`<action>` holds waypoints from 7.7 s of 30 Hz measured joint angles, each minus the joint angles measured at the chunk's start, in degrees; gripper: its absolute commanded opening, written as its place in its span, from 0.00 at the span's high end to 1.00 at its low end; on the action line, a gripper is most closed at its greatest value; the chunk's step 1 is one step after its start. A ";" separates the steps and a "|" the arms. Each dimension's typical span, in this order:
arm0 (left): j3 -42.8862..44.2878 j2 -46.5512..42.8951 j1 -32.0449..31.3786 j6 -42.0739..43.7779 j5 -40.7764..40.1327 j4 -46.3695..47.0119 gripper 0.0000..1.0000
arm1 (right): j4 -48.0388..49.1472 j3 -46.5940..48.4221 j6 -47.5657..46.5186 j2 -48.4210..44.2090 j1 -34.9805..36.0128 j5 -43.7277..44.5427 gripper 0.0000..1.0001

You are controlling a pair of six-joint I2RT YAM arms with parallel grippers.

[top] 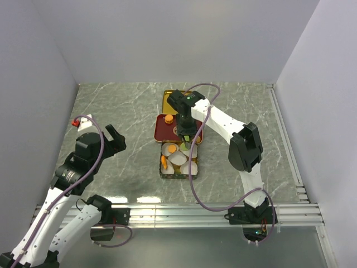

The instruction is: Pack the cookies

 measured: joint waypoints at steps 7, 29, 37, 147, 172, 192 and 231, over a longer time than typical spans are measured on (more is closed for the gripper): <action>0.00 -0.44 -0.57 0.00 -0.02 0.02 0.06 | 0.04 -0.11 0.50 0.00 0.20 0.04 0.58; 0.00 -0.11 -1.36 -0.02 -0.11 -0.02 0.06 | -3.30 8.24 1.05 -1.22 0.33 2.93 0.59; 0.00 -0.44 -1.42 -0.04 -0.72 -0.04 0.05 | -3.91 8.46 1.07 -7.58 0.33 2.73 0.60; -0.66 -0.87 -1.84 -0.02 -0.66 0.85 0.01 | 5.99 -23.80 8.46 -33.59 13.97 -0.59 0.49; -0.66 -1.36 -1.84 -0.04 -1.14 0.85 0.00 | -0.17 5.95 -2.67 -4.87 7.50 2.89 0.47; -0.66 -1.38 -1.27 0.00 -1.51 0.87 0.01 | -2.23 12.92 -5.64 5.60 4.39 2.51 0.46; -0.87 -0.74 -0.24 0.28 -0.83 0.90 0.01 | -1.31 20.28 -6.29 14.32 0.46 -0.83 0.61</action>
